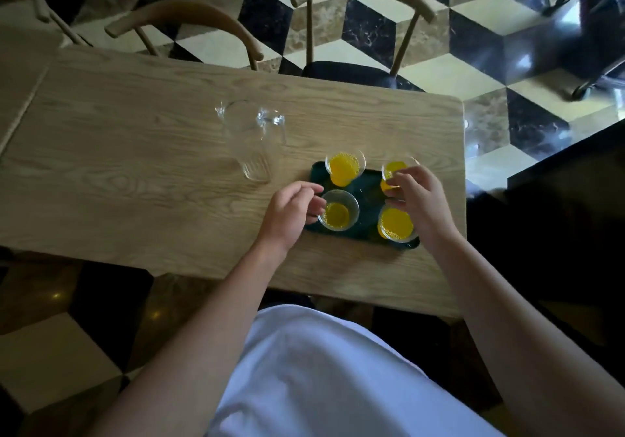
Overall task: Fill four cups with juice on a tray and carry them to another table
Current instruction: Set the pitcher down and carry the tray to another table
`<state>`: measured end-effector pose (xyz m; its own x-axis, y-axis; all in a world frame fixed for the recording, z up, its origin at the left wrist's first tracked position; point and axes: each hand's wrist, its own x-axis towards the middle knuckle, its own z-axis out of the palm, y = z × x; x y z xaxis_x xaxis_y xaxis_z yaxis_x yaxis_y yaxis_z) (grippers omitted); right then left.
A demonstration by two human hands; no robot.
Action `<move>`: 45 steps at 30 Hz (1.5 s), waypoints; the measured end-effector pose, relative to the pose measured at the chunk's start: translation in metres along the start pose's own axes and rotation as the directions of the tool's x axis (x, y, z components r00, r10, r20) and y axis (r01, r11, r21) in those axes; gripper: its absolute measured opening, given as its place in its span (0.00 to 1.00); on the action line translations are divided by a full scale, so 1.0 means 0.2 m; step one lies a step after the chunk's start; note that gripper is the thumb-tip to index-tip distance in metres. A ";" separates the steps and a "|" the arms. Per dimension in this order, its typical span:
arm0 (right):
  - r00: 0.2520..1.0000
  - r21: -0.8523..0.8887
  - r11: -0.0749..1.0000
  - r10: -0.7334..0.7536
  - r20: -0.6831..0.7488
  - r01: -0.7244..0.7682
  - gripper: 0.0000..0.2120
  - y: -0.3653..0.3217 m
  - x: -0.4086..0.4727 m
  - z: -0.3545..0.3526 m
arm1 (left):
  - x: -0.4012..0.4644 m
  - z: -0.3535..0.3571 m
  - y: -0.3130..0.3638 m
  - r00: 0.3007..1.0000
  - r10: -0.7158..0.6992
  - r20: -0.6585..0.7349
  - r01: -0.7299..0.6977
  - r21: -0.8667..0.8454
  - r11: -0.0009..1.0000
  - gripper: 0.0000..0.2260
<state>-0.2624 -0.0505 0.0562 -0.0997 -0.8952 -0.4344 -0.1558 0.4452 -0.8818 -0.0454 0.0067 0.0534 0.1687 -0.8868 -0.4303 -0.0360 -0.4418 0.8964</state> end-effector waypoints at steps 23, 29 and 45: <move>0.933 -0.020 0.955 0.286 -0.217 -0.297 0.10 0.53 0.24 -0.46 | 0.48 0.14 -0.18 0.923 -0.230 -0.309 0.279 0.125 0.952 0.09; 0.941 -0.303 0.893 0.292 -0.171 -0.332 0.19 0.58 0.38 -0.43 | 0.51 0.19 -0.31 0.933 -0.170 -0.318 0.306 0.446 0.841 0.11; 0.893 -0.091 0.908 0.377 -0.244 -0.408 0.15 0.65 0.52 -0.31 | 0.75 0.17 -0.41 0.910 -0.252 -0.328 0.382 0.431 0.818 0.17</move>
<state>-0.3540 -0.0843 -0.0914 -0.3872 -0.6269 -0.6761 -0.1902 0.7718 -0.6068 -0.0508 -0.0946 -0.0886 0.4859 -0.6513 -0.5828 -0.3893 -0.7583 0.5229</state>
